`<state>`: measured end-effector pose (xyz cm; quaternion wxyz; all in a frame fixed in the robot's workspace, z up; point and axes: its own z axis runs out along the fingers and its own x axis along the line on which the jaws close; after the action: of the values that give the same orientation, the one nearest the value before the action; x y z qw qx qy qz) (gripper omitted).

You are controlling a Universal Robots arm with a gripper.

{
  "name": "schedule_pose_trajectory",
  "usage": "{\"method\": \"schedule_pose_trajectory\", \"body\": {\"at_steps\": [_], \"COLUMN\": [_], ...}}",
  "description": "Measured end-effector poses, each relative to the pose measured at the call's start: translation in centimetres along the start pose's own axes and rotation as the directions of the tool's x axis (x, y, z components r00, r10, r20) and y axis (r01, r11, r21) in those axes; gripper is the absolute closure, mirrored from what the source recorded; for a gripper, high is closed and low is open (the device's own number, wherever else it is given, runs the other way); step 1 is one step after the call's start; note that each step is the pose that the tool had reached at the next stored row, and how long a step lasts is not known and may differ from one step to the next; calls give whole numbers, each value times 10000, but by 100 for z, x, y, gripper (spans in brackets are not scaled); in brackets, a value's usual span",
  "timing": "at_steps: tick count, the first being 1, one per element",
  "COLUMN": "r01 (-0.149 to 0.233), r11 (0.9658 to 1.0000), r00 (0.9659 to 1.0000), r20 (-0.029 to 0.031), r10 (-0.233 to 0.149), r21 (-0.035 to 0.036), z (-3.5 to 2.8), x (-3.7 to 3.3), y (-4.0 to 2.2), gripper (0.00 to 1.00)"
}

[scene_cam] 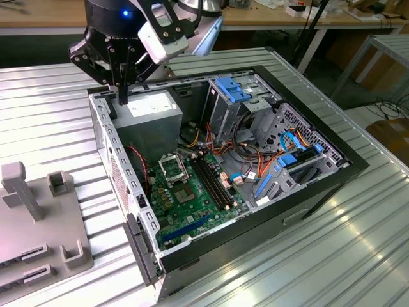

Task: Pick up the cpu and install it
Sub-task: 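Reach for the cpu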

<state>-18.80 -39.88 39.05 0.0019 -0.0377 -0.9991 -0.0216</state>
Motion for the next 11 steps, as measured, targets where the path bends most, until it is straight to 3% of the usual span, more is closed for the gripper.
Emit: {"method": "schedule_pose_trajectory", "body": {"at_steps": [11], "r01": [-2], "r11": [10000], "r00": [10000], "r20": [-56], "r10": [2], "r21": [4], "z": [5], "x": [63], "y": [-5], "gripper": [89]}}
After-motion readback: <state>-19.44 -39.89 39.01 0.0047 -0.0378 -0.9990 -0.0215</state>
